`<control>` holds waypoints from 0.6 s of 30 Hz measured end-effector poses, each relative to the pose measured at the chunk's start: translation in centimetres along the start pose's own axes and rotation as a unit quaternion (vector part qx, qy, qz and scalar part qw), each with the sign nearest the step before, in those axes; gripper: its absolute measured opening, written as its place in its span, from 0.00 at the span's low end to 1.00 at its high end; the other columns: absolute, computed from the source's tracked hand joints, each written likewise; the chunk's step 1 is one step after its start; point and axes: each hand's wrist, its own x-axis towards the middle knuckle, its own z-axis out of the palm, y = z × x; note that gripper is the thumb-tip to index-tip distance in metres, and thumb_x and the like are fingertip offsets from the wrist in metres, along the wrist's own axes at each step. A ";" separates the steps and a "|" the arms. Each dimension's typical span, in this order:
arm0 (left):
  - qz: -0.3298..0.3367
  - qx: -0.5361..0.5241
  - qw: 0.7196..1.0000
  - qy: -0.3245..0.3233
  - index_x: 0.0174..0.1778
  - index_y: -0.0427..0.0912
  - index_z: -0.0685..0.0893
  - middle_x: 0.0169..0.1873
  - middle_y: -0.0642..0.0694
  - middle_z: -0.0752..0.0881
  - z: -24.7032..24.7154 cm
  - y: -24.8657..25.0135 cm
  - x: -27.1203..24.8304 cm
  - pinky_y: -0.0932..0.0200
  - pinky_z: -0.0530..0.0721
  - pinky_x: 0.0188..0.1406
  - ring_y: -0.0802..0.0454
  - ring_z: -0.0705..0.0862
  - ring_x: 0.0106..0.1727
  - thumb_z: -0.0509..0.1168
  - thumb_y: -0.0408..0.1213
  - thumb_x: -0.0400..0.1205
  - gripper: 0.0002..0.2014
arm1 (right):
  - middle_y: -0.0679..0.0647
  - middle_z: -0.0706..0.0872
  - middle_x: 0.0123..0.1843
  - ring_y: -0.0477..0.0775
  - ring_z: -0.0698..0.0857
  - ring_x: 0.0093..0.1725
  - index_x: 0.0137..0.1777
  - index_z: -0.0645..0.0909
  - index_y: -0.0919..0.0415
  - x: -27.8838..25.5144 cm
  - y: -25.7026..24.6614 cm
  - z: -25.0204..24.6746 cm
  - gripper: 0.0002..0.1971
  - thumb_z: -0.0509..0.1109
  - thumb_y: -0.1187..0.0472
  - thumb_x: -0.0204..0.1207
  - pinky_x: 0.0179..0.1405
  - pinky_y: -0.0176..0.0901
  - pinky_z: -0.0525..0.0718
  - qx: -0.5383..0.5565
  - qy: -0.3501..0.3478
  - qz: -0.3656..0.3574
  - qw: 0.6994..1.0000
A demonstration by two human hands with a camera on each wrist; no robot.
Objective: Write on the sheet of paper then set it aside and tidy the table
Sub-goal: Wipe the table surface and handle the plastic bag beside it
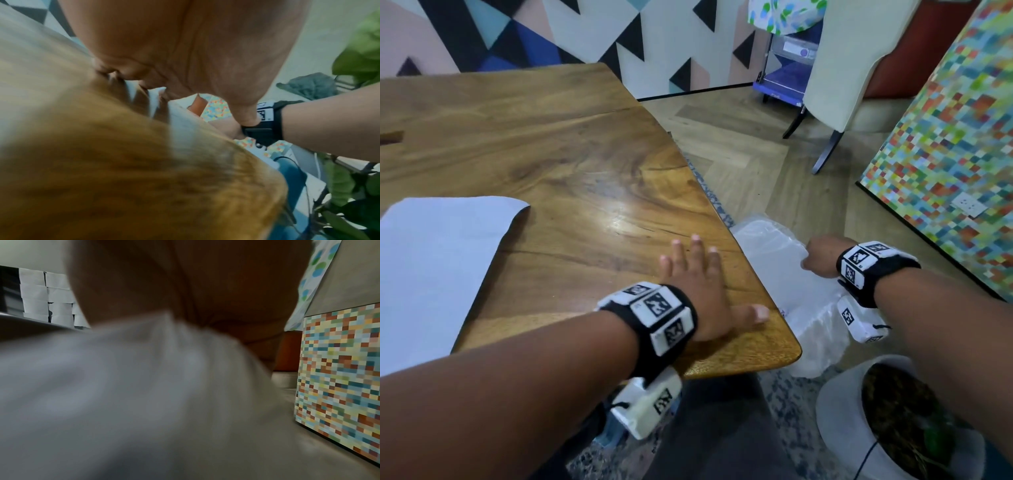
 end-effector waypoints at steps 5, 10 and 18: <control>0.108 -0.105 0.988 -0.020 0.90 0.48 0.35 0.87 0.44 0.29 -1.4 1.9 -0.8 0.37 0.44 0.88 0.42 0.32 0.88 0.57 0.77 0.77 0.57 | 0.57 0.85 0.45 0.61 0.85 0.46 0.42 0.79 0.61 0.1 -0.3 0.0 0.13 0.65 0.51 0.79 0.39 0.43 0.77 0.000 0.002 -0.002 1.000; -0.064 -0.135 0.988 0.042 0.90 0.51 0.39 0.89 0.44 0.36 -3.9 -5.0 -2.3 0.32 0.56 0.86 0.40 0.44 0.90 0.55 0.79 0.74 0.56 | 0.57 0.85 0.47 0.61 0.85 0.48 0.45 0.81 0.61 0.0 0.1 0.6 0.13 0.65 0.50 0.79 0.43 0.44 0.81 0.005 0.001 -0.004 1.000; -0.121 -0.038 0.991 0.043 0.89 0.42 0.37 0.88 0.37 0.33 -0.2 -7.5 -4.0 0.32 0.45 0.87 0.34 0.35 0.88 0.44 0.83 0.72 0.60 | 0.57 0.84 0.46 0.61 0.85 0.48 0.43 0.80 0.61 -0.4 0.3 0.9 0.12 0.65 0.52 0.79 0.42 0.43 0.79 0.005 -0.005 -0.003 1.000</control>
